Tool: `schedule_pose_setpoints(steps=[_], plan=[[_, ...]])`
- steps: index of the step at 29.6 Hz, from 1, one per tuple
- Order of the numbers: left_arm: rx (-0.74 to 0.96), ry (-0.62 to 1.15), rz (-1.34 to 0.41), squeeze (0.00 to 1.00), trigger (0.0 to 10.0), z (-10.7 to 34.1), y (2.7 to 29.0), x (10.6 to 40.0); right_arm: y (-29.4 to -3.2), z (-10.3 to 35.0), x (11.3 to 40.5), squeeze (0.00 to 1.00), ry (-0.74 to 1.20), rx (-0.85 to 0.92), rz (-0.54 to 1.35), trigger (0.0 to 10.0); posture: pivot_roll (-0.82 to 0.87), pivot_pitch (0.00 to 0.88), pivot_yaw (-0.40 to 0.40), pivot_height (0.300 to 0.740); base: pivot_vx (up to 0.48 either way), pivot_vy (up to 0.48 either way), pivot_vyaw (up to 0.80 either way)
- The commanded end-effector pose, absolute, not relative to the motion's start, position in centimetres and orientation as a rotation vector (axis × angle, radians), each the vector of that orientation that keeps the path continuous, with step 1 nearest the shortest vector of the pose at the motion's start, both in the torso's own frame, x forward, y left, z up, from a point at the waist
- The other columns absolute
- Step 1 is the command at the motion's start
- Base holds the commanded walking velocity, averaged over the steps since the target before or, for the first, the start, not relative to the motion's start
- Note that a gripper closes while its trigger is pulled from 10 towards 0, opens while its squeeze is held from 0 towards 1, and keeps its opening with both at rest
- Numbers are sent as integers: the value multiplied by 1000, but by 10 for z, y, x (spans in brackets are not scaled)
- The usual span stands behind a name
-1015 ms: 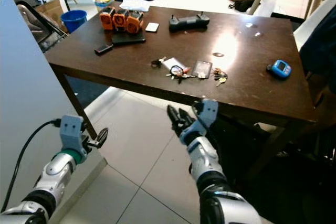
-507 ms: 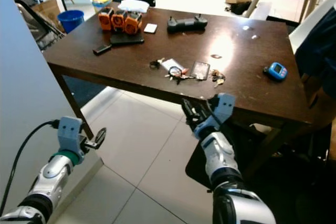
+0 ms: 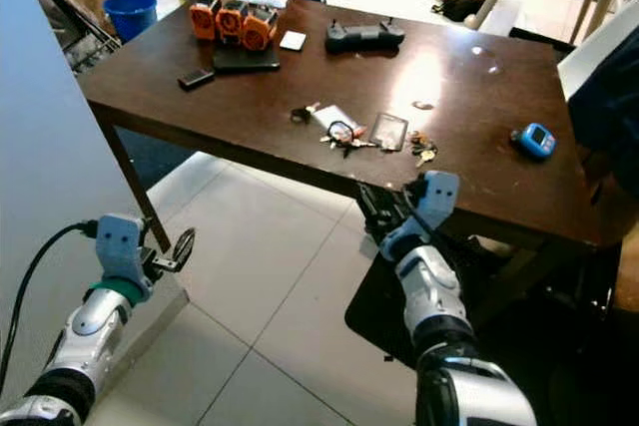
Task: Hang keys on a hook
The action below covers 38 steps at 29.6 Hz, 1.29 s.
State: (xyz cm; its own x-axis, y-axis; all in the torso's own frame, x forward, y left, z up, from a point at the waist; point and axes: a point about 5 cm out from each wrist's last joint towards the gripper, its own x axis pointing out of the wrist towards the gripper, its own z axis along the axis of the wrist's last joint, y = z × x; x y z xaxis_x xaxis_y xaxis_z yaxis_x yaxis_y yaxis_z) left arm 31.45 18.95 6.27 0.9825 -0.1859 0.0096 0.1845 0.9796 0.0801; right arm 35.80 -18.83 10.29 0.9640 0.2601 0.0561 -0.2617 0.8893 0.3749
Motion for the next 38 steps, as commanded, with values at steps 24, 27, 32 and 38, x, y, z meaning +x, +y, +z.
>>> schedule_pose_setpoints(steps=[24, 27, 32, 38], plan=[[23, -85, -285, 0, 10000, 69, 174, 310, -201, 111, 362, 0, 1, 374, 260, 10000, 136, 31, -17, 740, 310, 0, -333], [3, -100, -314, 0, 10000, 71, 174, 308, -201, 112, 362, 0, 1, 374, 264, 10000, 136, 36, -17, 740, 285, 0, -800], [-15, -120, -363, 0, 10000, 73, 172, 306, -201, 113, 362, 0, -3, 369, 270, 10000, 135, 39, -17, 740, 286, 0, -800], [-52, -162, -494, 0, 10000, 79, 159, 298, -202, 115, 362, 0, -12, 350, 281, 10000, 129, 45, -17, 740, 278, 0, -796]])
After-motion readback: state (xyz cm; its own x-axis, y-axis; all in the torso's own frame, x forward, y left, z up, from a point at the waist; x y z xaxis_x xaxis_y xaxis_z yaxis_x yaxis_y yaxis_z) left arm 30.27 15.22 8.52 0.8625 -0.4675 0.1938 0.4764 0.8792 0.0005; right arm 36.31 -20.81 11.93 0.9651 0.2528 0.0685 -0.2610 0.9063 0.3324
